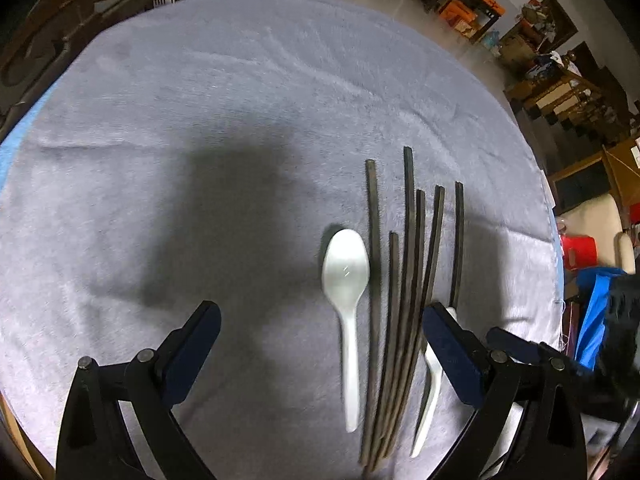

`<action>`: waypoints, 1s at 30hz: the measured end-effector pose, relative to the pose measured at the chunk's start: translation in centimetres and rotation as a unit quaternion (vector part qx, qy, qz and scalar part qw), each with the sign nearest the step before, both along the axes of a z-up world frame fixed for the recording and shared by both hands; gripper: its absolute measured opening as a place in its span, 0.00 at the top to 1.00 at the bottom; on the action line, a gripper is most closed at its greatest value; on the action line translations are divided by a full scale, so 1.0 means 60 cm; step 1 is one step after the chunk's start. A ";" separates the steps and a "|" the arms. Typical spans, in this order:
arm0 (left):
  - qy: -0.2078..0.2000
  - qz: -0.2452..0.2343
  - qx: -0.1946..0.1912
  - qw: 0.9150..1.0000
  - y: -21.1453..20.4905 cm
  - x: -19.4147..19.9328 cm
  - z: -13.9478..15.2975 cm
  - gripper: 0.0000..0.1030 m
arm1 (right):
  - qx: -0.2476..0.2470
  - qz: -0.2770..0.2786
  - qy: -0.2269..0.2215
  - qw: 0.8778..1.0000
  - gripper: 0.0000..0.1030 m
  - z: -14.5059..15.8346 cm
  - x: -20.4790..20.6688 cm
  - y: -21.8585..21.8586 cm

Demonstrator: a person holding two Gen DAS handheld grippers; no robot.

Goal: Organize utensils
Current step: 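Grasp a white spoon with the left tool while the right tool reaches the other spoon, then close the right tool on the second white spoon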

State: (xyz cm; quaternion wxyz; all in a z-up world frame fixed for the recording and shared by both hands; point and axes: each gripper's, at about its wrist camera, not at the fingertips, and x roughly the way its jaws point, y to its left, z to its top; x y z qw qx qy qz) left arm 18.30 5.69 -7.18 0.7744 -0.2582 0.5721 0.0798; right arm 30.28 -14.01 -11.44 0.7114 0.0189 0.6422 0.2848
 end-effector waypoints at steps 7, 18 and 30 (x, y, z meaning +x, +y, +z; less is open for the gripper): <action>0.057 0.000 -0.003 0.998 -0.022 0.045 -0.031 0.34 | 0.024 -0.034 0.010 0.999 0.29 -0.007 0.002 -0.045; 0.083 -0.032 0.032 0.996 -0.015 0.052 -0.026 0.95 | 0.025 -0.022 0.020 0.999 0.31 -0.011 -0.012 -0.048; 0.059 -0.046 0.041 0.996 0.045 -0.030 -0.033 0.97 | -0.028 0.030 -0.008 0.999 0.65 -0.009 0.002 0.047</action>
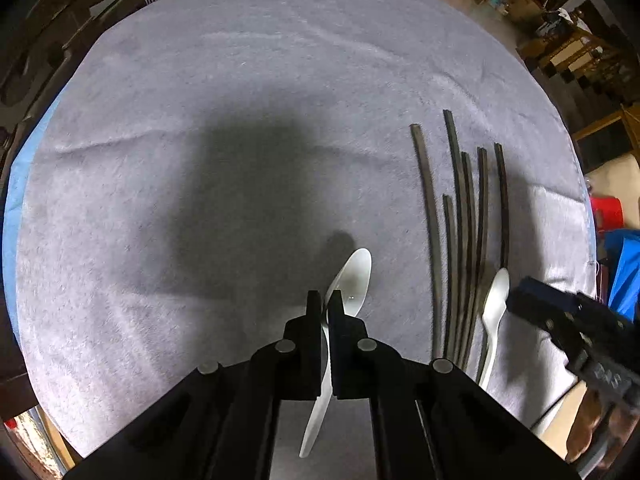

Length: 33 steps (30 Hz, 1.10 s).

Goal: Organize utensils
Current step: 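Close the right tool on the second white spoon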

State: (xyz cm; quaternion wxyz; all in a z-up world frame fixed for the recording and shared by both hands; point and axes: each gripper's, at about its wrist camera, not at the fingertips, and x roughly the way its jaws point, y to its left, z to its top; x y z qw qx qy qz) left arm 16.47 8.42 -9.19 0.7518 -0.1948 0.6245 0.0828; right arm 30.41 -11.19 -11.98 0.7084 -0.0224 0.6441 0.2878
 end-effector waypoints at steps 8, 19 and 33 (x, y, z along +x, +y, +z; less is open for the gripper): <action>-0.001 -0.008 -0.002 1.000 -0.009 -0.019 -0.045 0.96 | -0.071 0.020 -0.008 0.997 0.64 -0.015 -0.008 0.044; 0.002 -0.015 0.003 1.000 -0.018 -0.002 -0.031 0.95 | -0.074 0.026 0.003 0.997 0.98 -0.010 -0.018 0.033; -0.082 0.011 -0.019 0.996 -0.018 -0.057 0.052 0.97 | 0.047 -0.060 -0.040 0.996 0.98 0.096 -0.031 -0.127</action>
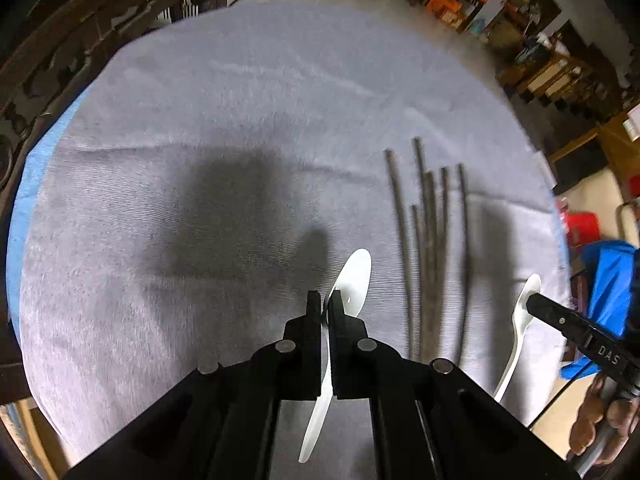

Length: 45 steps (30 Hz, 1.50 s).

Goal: Organize utensils
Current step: 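Close the right tool on the second white spoon, then lift both spoons and carry them over the black utensil holder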

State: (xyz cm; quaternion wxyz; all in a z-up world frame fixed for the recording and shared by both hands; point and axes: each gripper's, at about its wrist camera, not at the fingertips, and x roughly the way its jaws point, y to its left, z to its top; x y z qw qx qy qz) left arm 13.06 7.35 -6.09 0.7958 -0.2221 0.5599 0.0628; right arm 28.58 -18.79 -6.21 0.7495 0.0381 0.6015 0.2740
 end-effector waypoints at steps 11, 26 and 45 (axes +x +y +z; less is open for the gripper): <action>-0.126 0.021 -0.056 0.990 -0.039 -0.111 0.116 0.97 | 0.100 -0.012 -0.082 0.992 0.98 0.146 -0.131 -0.041; -0.268 0.018 -0.029 0.963 -0.139 -0.197 0.171 0.97 | 0.062 0.007 -0.222 0.973 0.98 0.183 -0.277 -0.008; -0.269 0.016 -0.003 0.963 -0.177 -0.263 0.098 0.97 | 0.021 0.020 -0.274 0.961 0.98 0.134 -0.353 -0.001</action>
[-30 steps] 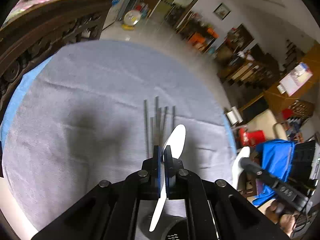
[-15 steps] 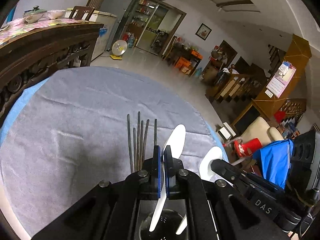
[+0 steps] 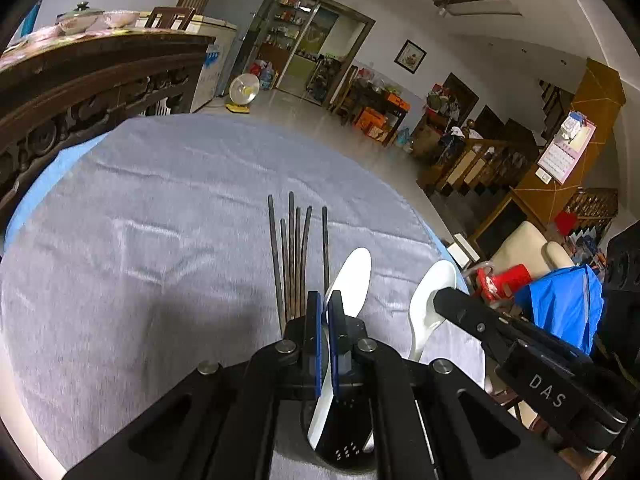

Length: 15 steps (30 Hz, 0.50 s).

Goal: Organize utensils
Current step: 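Lift both spoons and carry them over the black utensil holder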

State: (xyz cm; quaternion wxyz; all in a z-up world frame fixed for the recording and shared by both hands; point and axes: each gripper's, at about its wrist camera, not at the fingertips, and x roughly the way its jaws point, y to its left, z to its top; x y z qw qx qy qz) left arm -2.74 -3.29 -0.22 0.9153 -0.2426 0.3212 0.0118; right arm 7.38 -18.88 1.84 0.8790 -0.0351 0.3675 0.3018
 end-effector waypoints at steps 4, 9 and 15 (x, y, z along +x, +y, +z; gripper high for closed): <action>0.005 -0.004 0.000 1.000 -0.005 -0.012 -0.006 0.97 | -0.005 0.004 -0.004 1.000 0.98 -0.001 -0.011 -0.001; 0.006 -0.007 0.000 1.000 -0.010 -0.029 -0.005 0.97 | -0.015 0.009 -0.009 1.000 0.97 -0.008 -0.029 -0.001; 0.011 -0.007 -0.004 1.000 -0.008 -0.041 -0.005 0.97 | -0.019 0.013 -0.005 1.000 0.97 -0.016 -0.043 -0.003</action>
